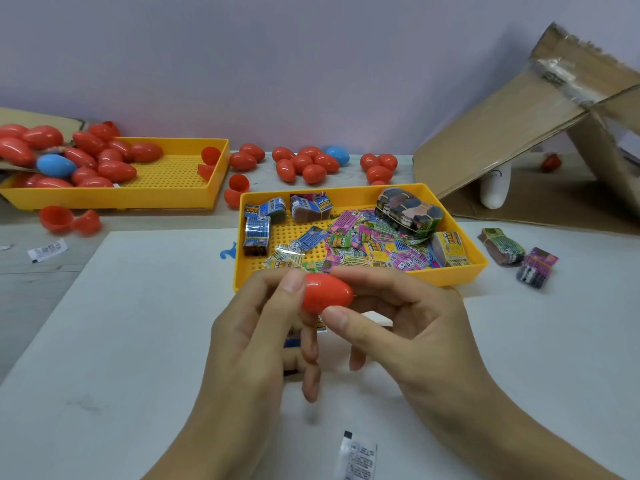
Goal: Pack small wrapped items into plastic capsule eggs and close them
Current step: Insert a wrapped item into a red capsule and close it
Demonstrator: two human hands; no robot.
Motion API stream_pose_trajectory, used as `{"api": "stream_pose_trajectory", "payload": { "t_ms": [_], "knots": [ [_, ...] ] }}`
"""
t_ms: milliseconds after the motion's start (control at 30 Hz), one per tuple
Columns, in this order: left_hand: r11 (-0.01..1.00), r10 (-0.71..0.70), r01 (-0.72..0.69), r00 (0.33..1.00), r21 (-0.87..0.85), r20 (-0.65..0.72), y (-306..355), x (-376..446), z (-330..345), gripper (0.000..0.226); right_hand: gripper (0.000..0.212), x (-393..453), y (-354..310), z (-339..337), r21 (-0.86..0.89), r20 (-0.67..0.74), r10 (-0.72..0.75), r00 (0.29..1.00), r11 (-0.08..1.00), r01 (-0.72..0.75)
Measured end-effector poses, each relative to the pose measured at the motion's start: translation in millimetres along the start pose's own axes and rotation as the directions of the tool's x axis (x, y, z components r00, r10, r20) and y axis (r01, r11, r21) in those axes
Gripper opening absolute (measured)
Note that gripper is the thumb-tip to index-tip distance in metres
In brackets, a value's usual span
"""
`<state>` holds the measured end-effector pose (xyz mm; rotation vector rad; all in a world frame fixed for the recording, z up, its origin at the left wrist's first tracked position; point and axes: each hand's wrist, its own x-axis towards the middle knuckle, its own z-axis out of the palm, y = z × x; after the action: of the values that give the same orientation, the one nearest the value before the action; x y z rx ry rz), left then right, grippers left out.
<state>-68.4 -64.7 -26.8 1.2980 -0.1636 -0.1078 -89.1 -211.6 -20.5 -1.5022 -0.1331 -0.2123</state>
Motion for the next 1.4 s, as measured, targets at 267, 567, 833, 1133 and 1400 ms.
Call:
{"api": "stream_pose_trajectory", "payload": {
  "t_ms": [267, 567, 833, 1133, 1400],
  "knots": [
    [0.999, 0.015, -0.016, 1.000, -0.032, -0.026, 1.5, -1.0, 1.6, 0.042, 0.037, -1.0, 0.2, 1.6, 0.031, 0.066, -0.053, 0.996, 0.998, 0.051],
    [0.987, 0.155, -0.157, 0.986, -0.020, -0.067, 0.4, -3.5, -0.5, 0.025, 0.030, -1.3, 0.1, -2.9, 0.080, 0.005, 0.057, 0.998, 0.995, -0.058],
    [0.972, 0.219, -0.215, 0.975, 0.097, -0.030, -0.8, -4.1, -1.2, 0.029, 0.025, 0.9, -3.8, 0.0, 0.099, -0.014, 0.109, 0.994, 0.989, -0.108],
    [0.980, 0.189, -0.187, 0.982, 0.068, -0.028, -2.3, -3.5, -3.2, 0.030, 0.019, -1.3, -4.8, 0.3, 0.102, -0.041, 0.056, 0.998, 0.993, -0.052],
    [0.997, 0.060, -0.062, 0.997, -0.035, -0.055, 2.3, -1.3, 0.1, 0.043, 0.026, -1.1, -1.9, 0.4, 0.024, -0.018, -0.009, 1.000, 1.000, 0.010]
  ]
}}
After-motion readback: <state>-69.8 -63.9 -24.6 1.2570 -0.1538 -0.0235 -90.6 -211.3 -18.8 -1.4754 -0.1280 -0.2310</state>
